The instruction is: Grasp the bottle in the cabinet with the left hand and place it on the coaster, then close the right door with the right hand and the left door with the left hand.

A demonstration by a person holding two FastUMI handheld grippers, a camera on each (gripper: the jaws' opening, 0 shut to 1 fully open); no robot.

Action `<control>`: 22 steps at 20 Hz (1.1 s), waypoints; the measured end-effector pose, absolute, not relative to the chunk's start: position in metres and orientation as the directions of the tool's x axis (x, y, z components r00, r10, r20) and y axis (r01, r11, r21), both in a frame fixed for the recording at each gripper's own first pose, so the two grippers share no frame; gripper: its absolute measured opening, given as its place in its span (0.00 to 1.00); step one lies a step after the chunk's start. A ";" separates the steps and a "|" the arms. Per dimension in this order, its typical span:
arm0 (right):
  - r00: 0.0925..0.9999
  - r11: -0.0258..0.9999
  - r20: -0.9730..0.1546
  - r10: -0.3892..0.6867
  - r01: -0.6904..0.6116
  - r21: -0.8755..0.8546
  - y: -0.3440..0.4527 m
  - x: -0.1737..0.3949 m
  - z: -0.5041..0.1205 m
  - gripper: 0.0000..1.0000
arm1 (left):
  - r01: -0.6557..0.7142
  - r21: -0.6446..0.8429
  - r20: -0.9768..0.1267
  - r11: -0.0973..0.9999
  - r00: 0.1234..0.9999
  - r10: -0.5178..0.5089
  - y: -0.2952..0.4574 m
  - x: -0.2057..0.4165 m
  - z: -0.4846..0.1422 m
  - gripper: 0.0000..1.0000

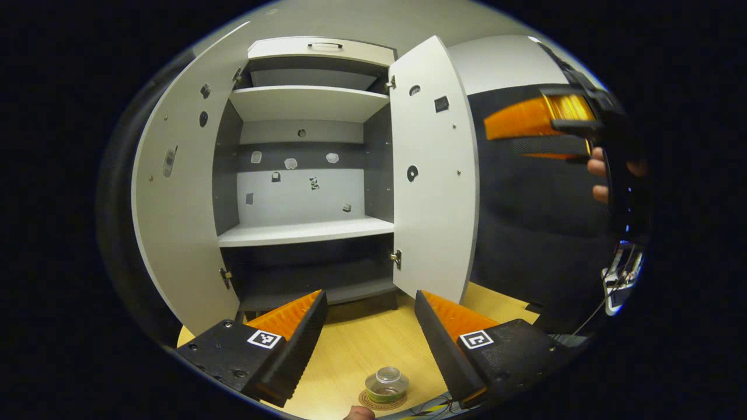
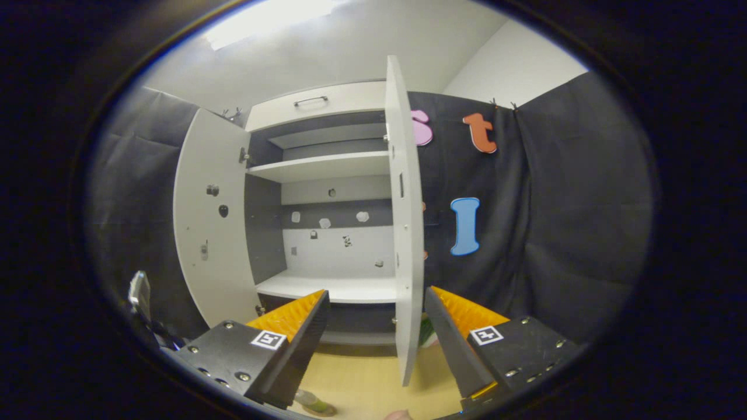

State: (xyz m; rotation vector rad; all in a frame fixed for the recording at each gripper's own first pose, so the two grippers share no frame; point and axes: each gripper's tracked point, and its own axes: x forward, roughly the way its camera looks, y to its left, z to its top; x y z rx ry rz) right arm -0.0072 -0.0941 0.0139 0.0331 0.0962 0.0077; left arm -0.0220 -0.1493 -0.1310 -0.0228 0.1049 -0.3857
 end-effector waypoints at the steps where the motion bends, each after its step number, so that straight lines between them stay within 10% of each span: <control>1: 0.997 0.999 -0.083 -0.007 0.010 0.033 -0.106 -0.006 0.019 0.99 | 0.340 -0.037 -0.097 0.940 0.935 -0.342 -0.140 -0.018 -0.121 0.95; 12: 0.989 0.986 0.015 -0.149 0.150 -0.076 -0.269 0.033 0.060 0.99 | 0.158 -0.025 -0.100 0.987 0.982 -0.160 -0.070 -0.016 -0.054 0.95; 22: 0.995 0.998 -0.074 -0.064 0.062 -0.033 -0.277 0.111 0.029 0.99 | -0.043 0.086 -0.116 0.995 0.992 0.052 -0.005 -0.009 -0.031 0.94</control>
